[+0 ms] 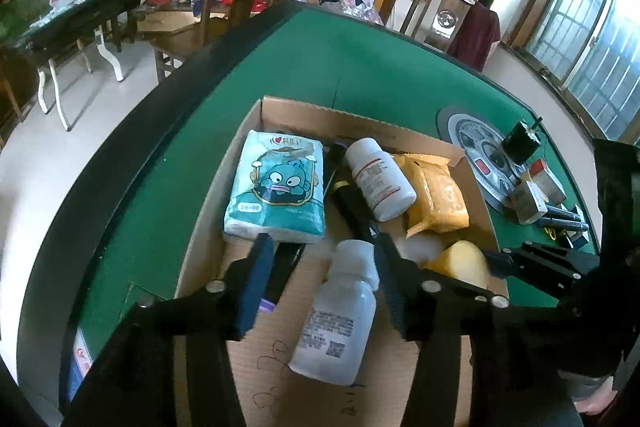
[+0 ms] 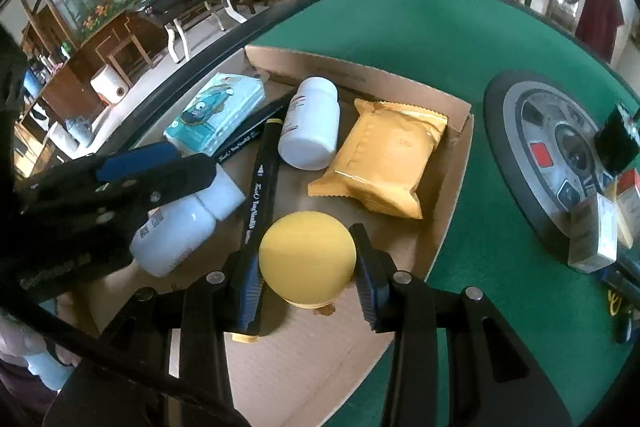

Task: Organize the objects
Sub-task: 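Carry the bottle with the left gripper while the right gripper carries the sponge, both releasing into the box, then grasp the white-red printed card box with the left gripper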

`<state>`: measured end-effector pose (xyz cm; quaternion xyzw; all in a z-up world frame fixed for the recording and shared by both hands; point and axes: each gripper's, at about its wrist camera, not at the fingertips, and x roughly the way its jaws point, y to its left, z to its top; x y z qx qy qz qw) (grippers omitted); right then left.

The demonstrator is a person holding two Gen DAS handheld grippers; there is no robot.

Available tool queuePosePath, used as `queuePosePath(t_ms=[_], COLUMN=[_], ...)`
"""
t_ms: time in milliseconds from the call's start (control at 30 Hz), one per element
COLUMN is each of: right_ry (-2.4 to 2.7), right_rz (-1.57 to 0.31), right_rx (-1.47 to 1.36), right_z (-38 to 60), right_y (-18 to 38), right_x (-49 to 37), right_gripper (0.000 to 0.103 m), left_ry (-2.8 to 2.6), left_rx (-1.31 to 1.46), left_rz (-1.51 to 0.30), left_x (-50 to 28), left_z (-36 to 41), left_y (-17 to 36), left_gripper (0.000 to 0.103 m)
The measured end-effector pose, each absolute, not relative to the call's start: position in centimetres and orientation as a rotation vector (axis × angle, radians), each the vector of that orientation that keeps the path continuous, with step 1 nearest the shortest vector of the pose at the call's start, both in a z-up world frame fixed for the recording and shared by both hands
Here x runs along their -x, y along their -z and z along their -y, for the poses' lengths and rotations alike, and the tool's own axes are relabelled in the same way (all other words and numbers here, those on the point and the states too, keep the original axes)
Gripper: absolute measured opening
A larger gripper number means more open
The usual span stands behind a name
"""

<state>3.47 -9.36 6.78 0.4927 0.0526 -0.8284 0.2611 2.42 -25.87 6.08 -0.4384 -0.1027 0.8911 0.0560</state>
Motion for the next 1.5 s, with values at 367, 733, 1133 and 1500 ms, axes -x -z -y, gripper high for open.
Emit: queuePosePath(t_ms=[367, 733, 1133, 1500], right_ry=[2.390, 2.695, 2.873, 2.948], right_rz=[-0.158, -0.102, -0.051, -0.028], right_rx=[-1.134, -0.856, -0.828, -0.850], right_z=[6.8, 1.0, -7.6, -13.4], right_y=[-11.3, -16.6, -17.4, -16.5], right_x=[-6.5, -10.8, -11.8, -11.2], right_gripper=[0.049, 0.074, 0.078, 0.078], left_ry=[-2.943, -3.148, -3.084, -3.004], left_rx=[1.058, 0.619, 0.520, 0.611], left_rz=[0.146, -0.070, -0.261, -0.331], left_x=[-6.5, -13.1, -15.0, -14.4], left_z=[23.4, 18.0, 9.4, 3.9], left_y=[-10.9, -15.6, -16.9, -16.4], left_gripper=[0.068, 0.090, 0.099, 0.099])
